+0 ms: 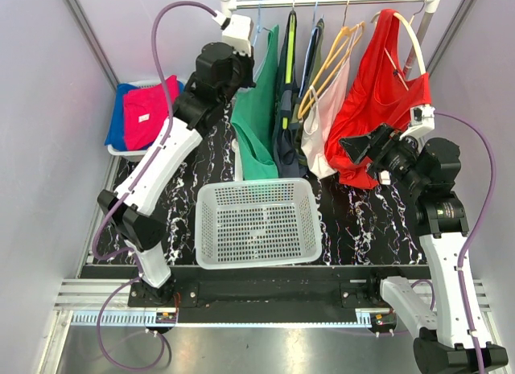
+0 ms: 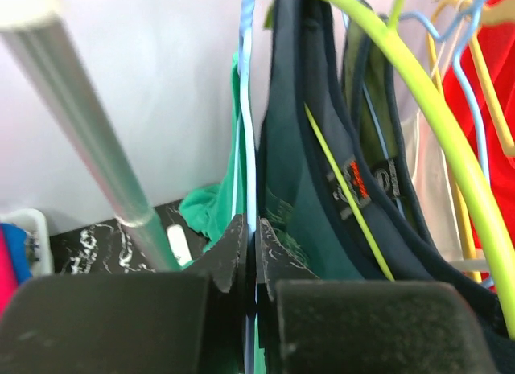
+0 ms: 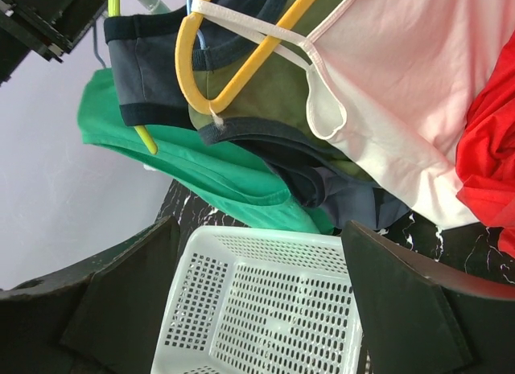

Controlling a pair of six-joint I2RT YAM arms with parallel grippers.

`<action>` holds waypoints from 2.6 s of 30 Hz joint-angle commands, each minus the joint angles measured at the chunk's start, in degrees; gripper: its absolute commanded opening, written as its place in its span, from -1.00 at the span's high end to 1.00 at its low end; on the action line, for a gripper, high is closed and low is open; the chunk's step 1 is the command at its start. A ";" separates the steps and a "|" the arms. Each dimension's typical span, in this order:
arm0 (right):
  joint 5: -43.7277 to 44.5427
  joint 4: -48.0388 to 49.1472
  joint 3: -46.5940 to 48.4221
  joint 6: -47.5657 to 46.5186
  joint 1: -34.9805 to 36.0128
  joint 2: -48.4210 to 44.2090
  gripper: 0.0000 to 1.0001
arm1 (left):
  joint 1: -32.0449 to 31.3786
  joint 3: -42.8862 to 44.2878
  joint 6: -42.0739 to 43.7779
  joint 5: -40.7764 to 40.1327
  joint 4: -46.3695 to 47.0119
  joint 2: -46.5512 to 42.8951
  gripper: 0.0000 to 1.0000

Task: Remove the tank top from the hanger
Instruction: Pick up the hanger from the clothesline.

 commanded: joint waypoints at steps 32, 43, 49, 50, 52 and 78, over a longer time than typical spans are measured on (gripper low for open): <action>-4.69 7.85 6.10 5.03 0.60 1.27 -0.87 | 2.58 7.72 13.54 15.29 -15.97 -36.19 1.00; -8.73 11.63 0.39 5.38 0.60 -1.36 -0.98 | 2.76 14.08 8.64 36.83 2.57 -37.60 1.00; -9.00 11.19 0.83 3.36 0.51 -1.37 -0.99 | 5.03 27.35 4.42 38.85 10.91 -31.45 1.00; -9.17 11.36 0.65 3.53 0.60 -1.19 -1.00 | 7.39 26.92 3.37 39.47 12.76 -31.44 1.00; -10.14 11.71 0.39 3.62 0.60 -1.02 -1.00 | 10.56 22.47 0.02 41.05 18.38 -32.93 1.00; -14.18 18.04 3.90 5.90 0.60 -3.39 -1.00 | 17.52 -25.89 2.83 44.75 21.48 -50.07 1.00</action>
